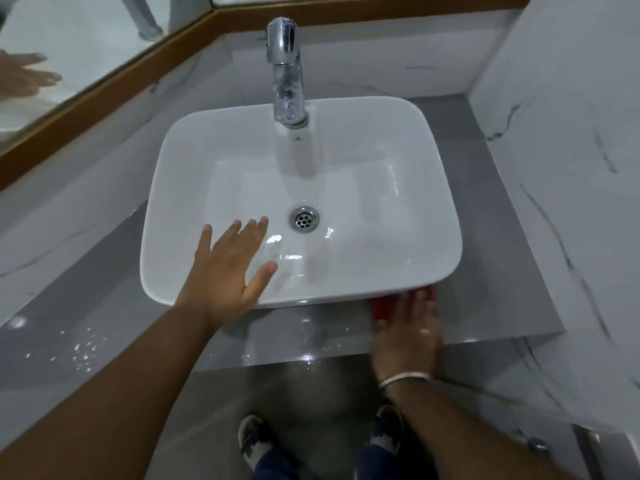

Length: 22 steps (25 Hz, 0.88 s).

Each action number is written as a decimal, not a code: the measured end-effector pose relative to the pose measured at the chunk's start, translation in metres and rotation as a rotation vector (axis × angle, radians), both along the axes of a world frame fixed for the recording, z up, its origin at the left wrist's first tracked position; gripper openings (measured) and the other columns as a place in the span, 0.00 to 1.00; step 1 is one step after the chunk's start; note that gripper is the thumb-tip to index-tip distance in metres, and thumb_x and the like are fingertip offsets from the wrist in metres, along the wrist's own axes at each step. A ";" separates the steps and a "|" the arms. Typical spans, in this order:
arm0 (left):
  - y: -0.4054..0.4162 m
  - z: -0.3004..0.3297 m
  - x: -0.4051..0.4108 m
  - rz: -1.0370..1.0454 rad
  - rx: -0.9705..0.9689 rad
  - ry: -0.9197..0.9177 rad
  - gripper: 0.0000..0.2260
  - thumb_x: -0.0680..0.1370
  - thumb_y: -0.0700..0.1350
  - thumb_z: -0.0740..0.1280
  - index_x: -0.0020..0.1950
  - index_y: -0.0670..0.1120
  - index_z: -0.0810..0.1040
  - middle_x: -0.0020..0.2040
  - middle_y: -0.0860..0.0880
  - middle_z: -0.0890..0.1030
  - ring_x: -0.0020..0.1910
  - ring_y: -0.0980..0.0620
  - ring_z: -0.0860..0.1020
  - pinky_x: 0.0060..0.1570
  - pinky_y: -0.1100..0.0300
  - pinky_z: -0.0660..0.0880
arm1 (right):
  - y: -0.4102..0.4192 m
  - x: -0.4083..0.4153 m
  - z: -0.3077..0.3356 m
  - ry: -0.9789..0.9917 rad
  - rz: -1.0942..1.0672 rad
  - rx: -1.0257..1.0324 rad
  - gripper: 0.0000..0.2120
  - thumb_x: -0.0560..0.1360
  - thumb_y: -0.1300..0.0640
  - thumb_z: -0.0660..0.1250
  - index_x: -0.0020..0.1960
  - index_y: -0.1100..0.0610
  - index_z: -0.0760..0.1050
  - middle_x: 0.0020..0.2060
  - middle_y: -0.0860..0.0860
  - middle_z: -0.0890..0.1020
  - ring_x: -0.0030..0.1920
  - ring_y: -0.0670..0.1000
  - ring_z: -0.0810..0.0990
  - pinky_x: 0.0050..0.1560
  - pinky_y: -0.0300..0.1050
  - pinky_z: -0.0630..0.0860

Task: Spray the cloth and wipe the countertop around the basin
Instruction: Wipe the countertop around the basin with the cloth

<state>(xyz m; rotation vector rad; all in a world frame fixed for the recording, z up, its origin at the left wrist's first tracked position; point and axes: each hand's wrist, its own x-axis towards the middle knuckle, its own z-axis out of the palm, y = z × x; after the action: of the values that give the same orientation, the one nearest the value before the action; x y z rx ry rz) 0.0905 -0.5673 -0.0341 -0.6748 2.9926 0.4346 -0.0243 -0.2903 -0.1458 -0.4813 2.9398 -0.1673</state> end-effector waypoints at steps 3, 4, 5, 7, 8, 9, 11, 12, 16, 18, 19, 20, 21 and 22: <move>0.000 -0.002 0.000 0.019 0.012 0.001 0.34 0.79 0.68 0.45 0.82 0.55 0.49 0.82 0.48 0.59 0.81 0.46 0.53 0.77 0.35 0.42 | -0.071 0.095 -0.004 -0.055 0.525 0.018 0.37 0.72 0.46 0.62 0.77 0.60 0.58 0.74 0.64 0.64 0.75 0.65 0.61 0.74 0.62 0.57; 0.003 0.000 -0.001 0.016 0.015 0.005 0.34 0.78 0.69 0.46 0.82 0.55 0.48 0.82 0.48 0.58 0.81 0.46 0.53 0.76 0.33 0.43 | -0.079 0.105 -0.005 -0.081 0.639 0.017 0.36 0.73 0.45 0.62 0.77 0.58 0.58 0.75 0.62 0.64 0.74 0.64 0.62 0.73 0.61 0.56; 0.000 0.001 0.002 0.004 0.014 0.015 0.35 0.78 0.69 0.45 0.82 0.55 0.48 0.82 0.47 0.58 0.81 0.45 0.53 0.75 0.32 0.43 | -0.078 0.103 -0.005 -0.087 0.685 0.006 0.35 0.73 0.45 0.63 0.76 0.57 0.60 0.74 0.61 0.65 0.74 0.63 0.64 0.72 0.59 0.57; -0.013 0.003 0.016 -0.046 -0.022 0.032 0.35 0.78 0.70 0.44 0.82 0.54 0.50 0.82 0.46 0.58 0.81 0.43 0.54 0.76 0.32 0.44 | -0.050 0.074 -0.003 -0.072 0.657 0.050 0.34 0.74 0.43 0.60 0.75 0.57 0.62 0.74 0.61 0.66 0.73 0.63 0.66 0.71 0.60 0.59; -0.027 0.003 0.027 -0.075 -0.060 0.042 0.35 0.78 0.70 0.44 0.82 0.54 0.51 0.82 0.45 0.59 0.81 0.42 0.55 0.76 0.31 0.44 | -0.026 0.053 -0.004 -0.035 0.585 0.116 0.33 0.75 0.44 0.55 0.76 0.59 0.60 0.75 0.63 0.63 0.73 0.64 0.64 0.72 0.61 0.61; -0.044 0.002 0.040 -0.088 -0.091 0.051 0.35 0.79 0.69 0.43 0.82 0.53 0.52 0.81 0.44 0.60 0.81 0.41 0.55 0.76 0.31 0.44 | 0.000 0.028 -0.007 0.016 0.448 0.173 0.33 0.77 0.45 0.51 0.76 0.61 0.56 0.75 0.65 0.59 0.75 0.65 0.61 0.73 0.62 0.60; -0.077 -0.001 0.062 -0.079 -0.113 0.055 0.35 0.79 0.68 0.44 0.81 0.50 0.54 0.80 0.41 0.61 0.80 0.38 0.55 0.76 0.32 0.45 | 0.041 -0.013 0.003 -0.040 0.059 0.175 0.31 0.80 0.47 0.51 0.78 0.62 0.50 0.77 0.65 0.52 0.77 0.66 0.53 0.75 0.61 0.56; -0.087 -0.002 0.066 -0.092 -0.119 0.047 0.35 0.80 0.67 0.44 0.81 0.49 0.55 0.80 0.39 0.61 0.80 0.37 0.55 0.77 0.32 0.45 | 0.045 -0.023 0.007 -0.074 -0.121 0.140 0.31 0.81 0.48 0.52 0.78 0.61 0.49 0.78 0.65 0.51 0.77 0.66 0.51 0.75 0.60 0.54; -0.092 -0.005 0.059 -0.206 -0.174 0.016 0.35 0.79 0.67 0.45 0.80 0.48 0.60 0.80 0.39 0.61 0.80 0.37 0.55 0.77 0.33 0.44 | -0.040 0.029 0.001 0.017 -0.254 0.171 0.33 0.79 0.47 0.52 0.78 0.63 0.49 0.77 0.65 0.52 0.76 0.66 0.53 0.74 0.60 0.53; -0.092 -0.004 0.059 -0.199 -0.175 0.008 0.35 0.79 0.67 0.45 0.80 0.48 0.60 0.81 0.40 0.60 0.80 0.36 0.55 0.76 0.32 0.45 | -0.083 0.098 -0.012 0.042 0.221 0.159 0.34 0.77 0.46 0.53 0.77 0.62 0.50 0.77 0.63 0.53 0.76 0.66 0.54 0.73 0.63 0.56; -0.093 -0.004 0.060 -0.190 -0.174 0.006 0.36 0.79 0.68 0.45 0.80 0.48 0.60 0.81 0.40 0.60 0.80 0.37 0.55 0.76 0.31 0.45 | -0.086 0.126 -0.016 0.005 0.465 0.171 0.35 0.76 0.45 0.56 0.77 0.60 0.52 0.77 0.62 0.55 0.76 0.65 0.56 0.73 0.64 0.59; -0.093 -0.003 0.062 -0.183 -0.170 0.002 0.36 0.79 0.68 0.45 0.80 0.48 0.59 0.81 0.40 0.60 0.80 0.37 0.55 0.76 0.31 0.45 | -0.081 0.132 -0.017 -0.010 0.656 0.163 0.36 0.74 0.43 0.58 0.78 0.56 0.55 0.77 0.60 0.58 0.76 0.63 0.58 0.73 0.62 0.62; -0.093 -0.002 0.062 -0.179 -0.162 -0.001 0.37 0.78 0.68 0.44 0.80 0.48 0.59 0.80 0.40 0.60 0.80 0.37 0.55 0.76 0.30 0.46 | -0.069 0.116 -0.010 -0.034 0.785 0.146 0.37 0.72 0.42 0.60 0.78 0.53 0.56 0.77 0.58 0.61 0.76 0.60 0.60 0.73 0.59 0.63; -0.091 0.000 0.062 -0.171 -0.152 0.003 0.37 0.78 0.69 0.43 0.80 0.47 0.60 0.80 0.39 0.61 0.80 0.36 0.55 0.75 0.30 0.46 | -0.052 0.088 -0.004 -0.016 0.854 0.138 0.37 0.72 0.40 0.60 0.77 0.50 0.56 0.77 0.56 0.61 0.76 0.58 0.60 0.74 0.57 0.61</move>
<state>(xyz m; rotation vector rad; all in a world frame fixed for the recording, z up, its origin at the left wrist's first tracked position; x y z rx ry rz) 0.1527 -0.6585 -0.0346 -0.4205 3.0753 0.2009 0.0636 -0.3427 -0.1499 -1.6033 2.4302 0.1364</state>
